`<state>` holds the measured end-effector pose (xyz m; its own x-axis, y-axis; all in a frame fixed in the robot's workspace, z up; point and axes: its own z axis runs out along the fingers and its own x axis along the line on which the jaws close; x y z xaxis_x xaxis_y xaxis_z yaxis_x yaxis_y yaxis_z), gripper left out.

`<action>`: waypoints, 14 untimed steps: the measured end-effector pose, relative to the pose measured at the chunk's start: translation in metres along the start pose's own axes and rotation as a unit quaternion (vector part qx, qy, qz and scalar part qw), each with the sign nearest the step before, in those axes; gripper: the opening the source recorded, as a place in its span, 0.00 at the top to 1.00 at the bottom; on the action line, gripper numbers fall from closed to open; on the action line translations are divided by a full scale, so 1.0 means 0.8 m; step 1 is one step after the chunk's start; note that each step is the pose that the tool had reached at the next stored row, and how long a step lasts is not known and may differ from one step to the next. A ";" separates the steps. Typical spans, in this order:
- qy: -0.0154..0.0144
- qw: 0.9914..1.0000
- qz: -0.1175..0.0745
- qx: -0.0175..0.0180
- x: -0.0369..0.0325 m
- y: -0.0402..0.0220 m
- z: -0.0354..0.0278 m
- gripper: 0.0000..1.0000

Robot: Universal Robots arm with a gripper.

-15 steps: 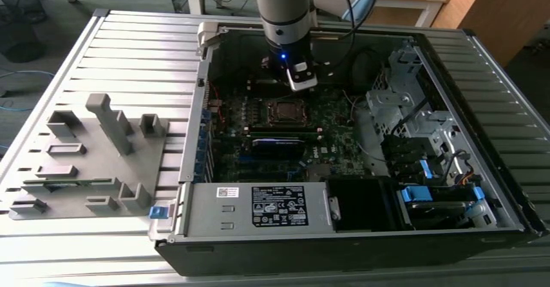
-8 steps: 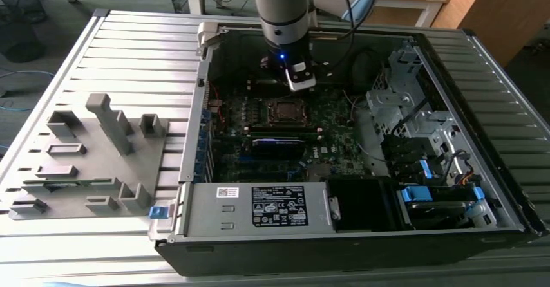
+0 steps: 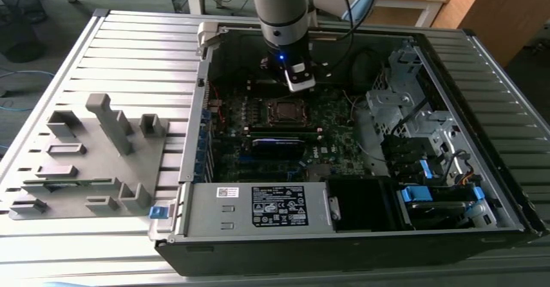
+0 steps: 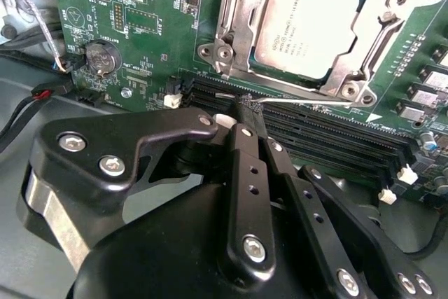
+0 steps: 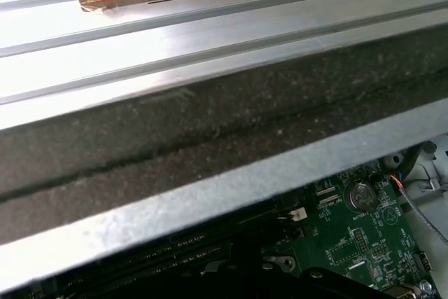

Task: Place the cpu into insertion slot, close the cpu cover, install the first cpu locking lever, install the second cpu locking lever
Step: 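Install the first cpu locking lever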

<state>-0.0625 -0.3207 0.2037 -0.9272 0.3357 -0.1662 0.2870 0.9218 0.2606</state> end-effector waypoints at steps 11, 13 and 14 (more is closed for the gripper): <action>-0.008 1.000 -0.001 -0.003 0.0086 -0.0037 0.0019 0.90; -0.009 1.000 -0.001 -0.004 0.0095 -0.0042 0.0026 0.90; -0.009 1.000 -0.001 -0.004 0.0099 -0.0045 0.0029 0.90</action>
<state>-0.0703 -0.3209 0.1993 -0.9230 0.3380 -0.1840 0.2838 0.9207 0.2680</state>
